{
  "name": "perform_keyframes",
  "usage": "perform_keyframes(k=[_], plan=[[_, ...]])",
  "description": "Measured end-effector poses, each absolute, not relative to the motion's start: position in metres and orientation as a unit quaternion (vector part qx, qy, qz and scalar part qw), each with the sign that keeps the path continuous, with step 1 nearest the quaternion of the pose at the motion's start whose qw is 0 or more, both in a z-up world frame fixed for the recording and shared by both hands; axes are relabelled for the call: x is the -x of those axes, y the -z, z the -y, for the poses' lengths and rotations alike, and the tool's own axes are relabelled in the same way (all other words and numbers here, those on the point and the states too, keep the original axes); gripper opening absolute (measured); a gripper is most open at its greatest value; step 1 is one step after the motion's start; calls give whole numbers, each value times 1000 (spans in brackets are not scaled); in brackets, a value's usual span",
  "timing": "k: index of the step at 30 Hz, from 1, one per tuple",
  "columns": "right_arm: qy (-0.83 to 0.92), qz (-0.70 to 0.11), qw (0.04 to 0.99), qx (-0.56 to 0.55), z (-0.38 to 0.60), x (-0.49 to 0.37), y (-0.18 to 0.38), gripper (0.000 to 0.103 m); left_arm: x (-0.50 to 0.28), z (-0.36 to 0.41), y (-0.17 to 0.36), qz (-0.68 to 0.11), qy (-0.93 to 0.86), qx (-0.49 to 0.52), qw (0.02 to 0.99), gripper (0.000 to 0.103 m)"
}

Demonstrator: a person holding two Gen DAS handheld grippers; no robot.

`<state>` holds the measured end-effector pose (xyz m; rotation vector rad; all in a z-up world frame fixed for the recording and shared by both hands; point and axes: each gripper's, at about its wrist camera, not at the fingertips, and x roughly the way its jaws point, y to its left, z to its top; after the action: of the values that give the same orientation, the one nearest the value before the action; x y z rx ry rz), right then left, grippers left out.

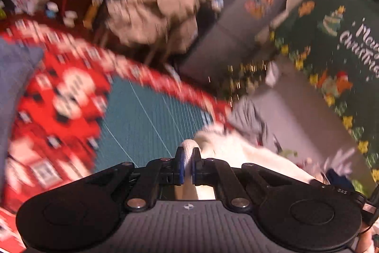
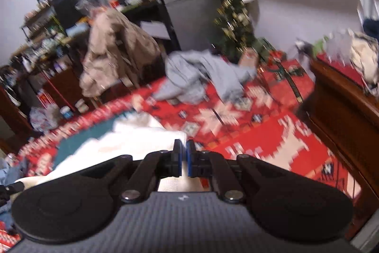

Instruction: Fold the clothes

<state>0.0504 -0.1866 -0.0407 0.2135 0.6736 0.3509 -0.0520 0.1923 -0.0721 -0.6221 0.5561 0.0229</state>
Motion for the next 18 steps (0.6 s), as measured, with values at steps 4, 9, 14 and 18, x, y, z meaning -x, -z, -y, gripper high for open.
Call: perform_keyframes(k=[4, 9, 14, 18], plan=[[-202, -305, 926, -97, 164, -55, 9, 4, 60, -216, 39, -230, -35, 286, 930, 5], [-236, -257, 934, -71, 128, -57, -29, 4, 69, -236, 12, -185, -75, 257, 946, 5], [-225, -262, 937, -57, 109, -66, -27, 4, 74, -246, 28, -198, -118, 243, 942, 6], [-193, -316, 926, -73, 123, -71, 9, 4, 90, -251, 60, -239, -114, 274, 925, 6]])
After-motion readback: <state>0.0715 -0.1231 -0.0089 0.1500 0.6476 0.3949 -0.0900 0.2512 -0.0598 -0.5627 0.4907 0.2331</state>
